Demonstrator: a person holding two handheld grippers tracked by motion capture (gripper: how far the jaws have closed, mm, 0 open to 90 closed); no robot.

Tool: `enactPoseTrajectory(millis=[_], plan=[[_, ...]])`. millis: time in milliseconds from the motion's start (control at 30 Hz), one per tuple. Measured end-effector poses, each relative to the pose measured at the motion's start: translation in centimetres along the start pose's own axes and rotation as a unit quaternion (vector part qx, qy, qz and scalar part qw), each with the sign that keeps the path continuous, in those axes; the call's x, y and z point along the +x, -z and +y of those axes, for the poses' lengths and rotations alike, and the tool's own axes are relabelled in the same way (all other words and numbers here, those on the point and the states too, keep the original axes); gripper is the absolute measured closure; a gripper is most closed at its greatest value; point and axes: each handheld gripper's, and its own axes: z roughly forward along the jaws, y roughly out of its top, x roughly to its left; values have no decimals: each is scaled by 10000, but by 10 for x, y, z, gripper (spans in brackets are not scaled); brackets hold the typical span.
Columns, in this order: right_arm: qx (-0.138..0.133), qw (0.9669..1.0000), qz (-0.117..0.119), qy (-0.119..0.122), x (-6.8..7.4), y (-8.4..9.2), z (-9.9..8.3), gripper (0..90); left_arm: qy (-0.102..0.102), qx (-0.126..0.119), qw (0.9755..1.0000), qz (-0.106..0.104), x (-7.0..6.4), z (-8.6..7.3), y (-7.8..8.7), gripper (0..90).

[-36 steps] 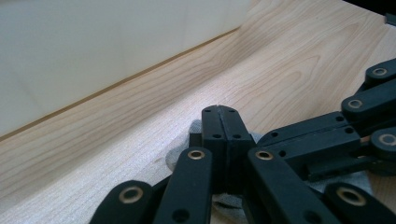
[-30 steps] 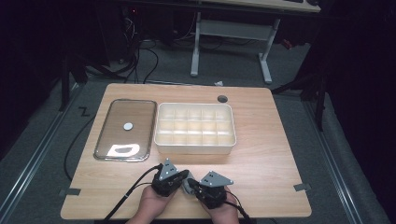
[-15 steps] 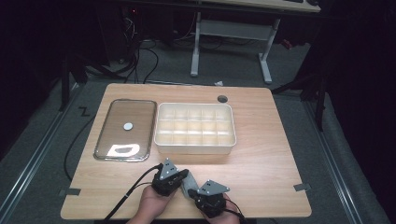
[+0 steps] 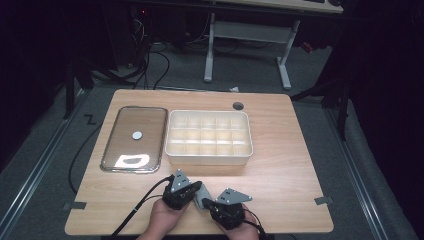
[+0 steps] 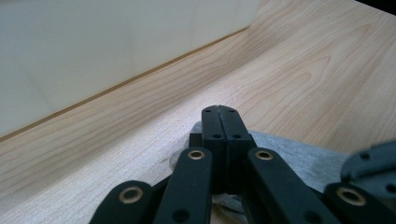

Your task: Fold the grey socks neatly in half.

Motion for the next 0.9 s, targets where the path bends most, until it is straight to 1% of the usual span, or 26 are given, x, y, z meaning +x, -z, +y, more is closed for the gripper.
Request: enactPoseTrajectory(millis=[100, 267, 333, 400, 500, 567, 600, 633, 733, 900], plan=[[-16, 10000, -24, -80, -5, 0, 6, 835, -33, 3, 10000, 25, 0, 0, 0, 900], [108, 9996, -146, -228, -13, -4, 16, 699, -27, -17, 10000, 13, 0, 0, 0, 900], [227, 9989, -122, -380, -18, -7, 18, 649, -34, -13, 10000, 10, 0, 0, 1, 900], [278, 9986, -80, -444, -21, -10, 19, 618, -40, -17, 10000, 5, -1, 0, 1, 900], [470, 9974, -13, -552, -23, -16, 20, 592, -46, -29, 10000, -24, -1, -1, 1, 900], [577, 9968, -59, -544, -23, -19, 19, 567, -40, -24, 10000, -38, -1, -1, 2, 900], [632, 9965, -23, -549, -24, -20, 19, 549, -59, -21, 10000, -37, -1, -1, 2, 900], [683, 9955, 20, -654, -25, -21, 18, 530, -64, -29, 10000, -35, -1, -1, 2, 900], [672, 9951, 25, -731, -26, -20, 18, 479, -40, -20, 10000, -57, -1, -1, 2, 900], [707, 9947, -7, -745, -26, -19, 18, 467, -41, -17, 10000, -65, 0, -1, 2, 900]])
